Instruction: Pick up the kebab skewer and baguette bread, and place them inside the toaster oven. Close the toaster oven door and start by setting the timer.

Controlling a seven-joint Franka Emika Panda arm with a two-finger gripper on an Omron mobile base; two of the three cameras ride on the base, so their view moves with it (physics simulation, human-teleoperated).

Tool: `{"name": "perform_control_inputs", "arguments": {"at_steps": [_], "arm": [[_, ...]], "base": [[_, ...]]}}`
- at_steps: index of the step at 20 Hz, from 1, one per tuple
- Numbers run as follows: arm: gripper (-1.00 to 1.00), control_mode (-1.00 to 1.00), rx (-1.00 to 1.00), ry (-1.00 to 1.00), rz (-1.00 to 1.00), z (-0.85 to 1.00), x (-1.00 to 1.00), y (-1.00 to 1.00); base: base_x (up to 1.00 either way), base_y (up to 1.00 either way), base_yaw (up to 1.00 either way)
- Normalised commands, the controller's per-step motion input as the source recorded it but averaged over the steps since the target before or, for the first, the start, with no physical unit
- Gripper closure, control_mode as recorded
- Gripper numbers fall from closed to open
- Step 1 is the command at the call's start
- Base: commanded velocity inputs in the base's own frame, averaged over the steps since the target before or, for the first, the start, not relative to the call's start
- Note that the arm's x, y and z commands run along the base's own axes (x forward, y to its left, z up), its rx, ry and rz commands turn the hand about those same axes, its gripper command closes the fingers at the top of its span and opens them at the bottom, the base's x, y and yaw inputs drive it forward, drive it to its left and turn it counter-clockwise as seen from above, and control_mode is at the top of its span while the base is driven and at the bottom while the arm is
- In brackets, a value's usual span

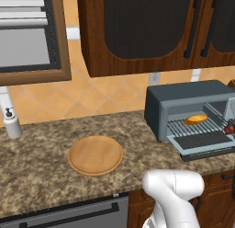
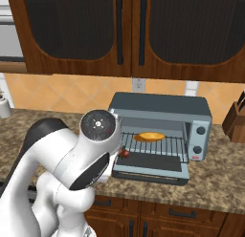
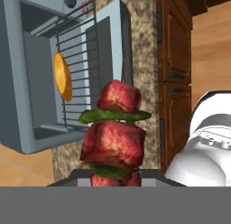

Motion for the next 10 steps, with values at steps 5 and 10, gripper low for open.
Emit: {"name": "perform_control_inputs", "arguments": {"at_steps": [5,10], "arm": [[1.0,-1.0,0.0,0.0,0.0,-0.24,0.17,-0.17],[1.0,-1.0,0.02,0.0,0.0,0.0,0.29,-0.17]], "base": [[0.0,0.0,0.0],[0.0,0.0,0.0]]}}
